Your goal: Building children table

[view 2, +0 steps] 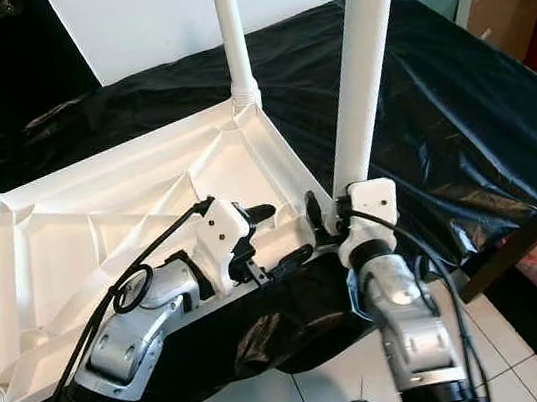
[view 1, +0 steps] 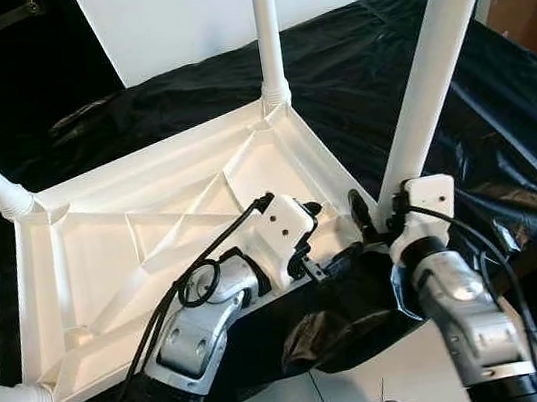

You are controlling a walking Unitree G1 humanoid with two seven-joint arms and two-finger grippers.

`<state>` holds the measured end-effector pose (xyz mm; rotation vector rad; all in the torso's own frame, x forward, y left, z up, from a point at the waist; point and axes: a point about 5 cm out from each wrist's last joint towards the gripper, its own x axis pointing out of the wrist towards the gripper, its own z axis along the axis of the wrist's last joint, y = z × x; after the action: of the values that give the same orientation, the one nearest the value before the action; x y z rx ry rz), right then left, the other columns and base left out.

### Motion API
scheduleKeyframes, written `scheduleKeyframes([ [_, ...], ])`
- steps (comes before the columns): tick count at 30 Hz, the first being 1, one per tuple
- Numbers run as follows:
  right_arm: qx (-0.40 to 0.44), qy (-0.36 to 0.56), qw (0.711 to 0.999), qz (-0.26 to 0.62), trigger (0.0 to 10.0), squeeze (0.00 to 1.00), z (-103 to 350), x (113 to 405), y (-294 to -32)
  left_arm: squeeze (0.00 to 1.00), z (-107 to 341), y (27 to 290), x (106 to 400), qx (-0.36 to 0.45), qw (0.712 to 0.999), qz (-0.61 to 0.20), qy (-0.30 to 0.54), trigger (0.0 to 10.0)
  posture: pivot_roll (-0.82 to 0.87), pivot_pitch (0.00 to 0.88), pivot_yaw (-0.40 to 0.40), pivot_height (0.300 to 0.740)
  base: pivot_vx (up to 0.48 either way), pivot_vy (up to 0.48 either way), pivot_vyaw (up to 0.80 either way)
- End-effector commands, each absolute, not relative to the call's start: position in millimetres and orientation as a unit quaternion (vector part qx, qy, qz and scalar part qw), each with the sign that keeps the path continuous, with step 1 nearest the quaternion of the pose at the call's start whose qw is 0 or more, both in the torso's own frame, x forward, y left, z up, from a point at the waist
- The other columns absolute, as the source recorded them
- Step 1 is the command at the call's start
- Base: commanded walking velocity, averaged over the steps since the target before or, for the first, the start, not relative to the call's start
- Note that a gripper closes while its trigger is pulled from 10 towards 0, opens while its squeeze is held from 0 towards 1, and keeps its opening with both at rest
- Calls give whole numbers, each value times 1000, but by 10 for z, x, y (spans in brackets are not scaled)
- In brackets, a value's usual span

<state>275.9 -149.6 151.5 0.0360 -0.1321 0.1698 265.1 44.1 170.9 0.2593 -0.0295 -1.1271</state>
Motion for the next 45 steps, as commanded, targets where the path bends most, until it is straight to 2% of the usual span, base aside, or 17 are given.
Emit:
scheduleKeyframes([
  [1, 23, -76, 988, 133, 10000, 0, 1595, 2779, -1515, 0, 1749, 444, 2662, 123, 836, -534, -14, 10000, -55, 165, 73, 740, 0, 0, 0],
  [10, -26, -86, 965, 246, 10000, 0, 1697, 2876, -1605, 0, 1729, 416, 2650, 116, 837, -534, -14, 10000, -78, 156, 54, 740, 0, 0, 0],
  [13, -26, -86, 965, 246, 10000, 0, 1697, 2876, -1605, 0, 1729, 416, 2650, 116, 837, -534, -14, 10000, -78, 156, 54, 740, 0, 0, 0],
  [16, -45, -76, 947, 310, 10000, 0, 1716, 2912, -1586, 0, 1708, 400, 2627, 111, 836, -538, -11, 10000, -86, 152, 60, 740, 0, 0, 0],
  [22, -71, -51, 930, 358, 10000, 0, 1671, 2938, -1594, 0, 1701, 391, 2616, 109, 833, -542, -9, 10000, -89, 151, 65, 740, 0, 0, 0],
  [23, -77, -38, 924, 372, 3569, 0, 1634, 2934, -1619, 0, 1700, 388, 2613, 109, 832, -543, -8, 10000, -87, 149, 66, 740, 0, 0, 0],
  [25, -77, -38, 924, 372, 3569, 0, 1634, 2934, -1619, 0, 1700, 388, 2613, 109, 832, -543, -8, 10000, -87, 149, 66, 740, 0, 0, 0],
  [26, -80, -30, 922, 379, 0, 0, 1601, 2922, -1646, 0, 1700, 386, 2609, 108, 832, -545, -8, 10000, -87, 148, 67, 740, 0, 0, 0],
  [37, -82, -14, 924, 374, 118, 0, 1487, 2889, -1720, 0, 1703, 393, 2607, 110, 831, -546, -8, 10000, -83, 141, 68, 740, 0, 0, 0],
  [38, -73, -11, 930, 360, 10000, 0, 1466, 2895, -1728, 0, 1706, 398, 2610, 111, 831, -544, -9, 10000, -81, 137, 62, 740, 0, 0, 0],
  [40, -73, -11, 930, 360, 10000, 0, 1466, 2895, -1728, 0, 1706, 398, 2610, 111, 831, -544, -9, 10000, -81, 137, 62, 740, 0, 0, 0],
  [41, -64, -13, 942, 330, 10000, 0, 1453, 2906, -1726, 0, 1708, 403, 2615, 113, 833, -542, -11, 10000, -82, 134, 58, 740, 0, 0, 0],
  [43, -64, -13, 942, 330, 10000, 0, 1453, 2906, -1726, 0, 1708, 403, 2615, 113, 833, -542, -11, 10000, -82, 134, 58, 740, 0, 0, 0],
  [44, -63, -17, 954, 294, 10000, 0, 1441, 2915, -1724, 0, 1711, 409, 2620, 114, 834, -539, -14, 10000, -85, 134, 59, 740, 0, 0, 0],
  [45, -63, -17, 954, 294, 10000, 0, 1441, 2915, -1724, 0, 1711, 409, 2620, 114, 834, -539, -14, 10000, -85, 134, 59, 740, 0, 0, 0],
])
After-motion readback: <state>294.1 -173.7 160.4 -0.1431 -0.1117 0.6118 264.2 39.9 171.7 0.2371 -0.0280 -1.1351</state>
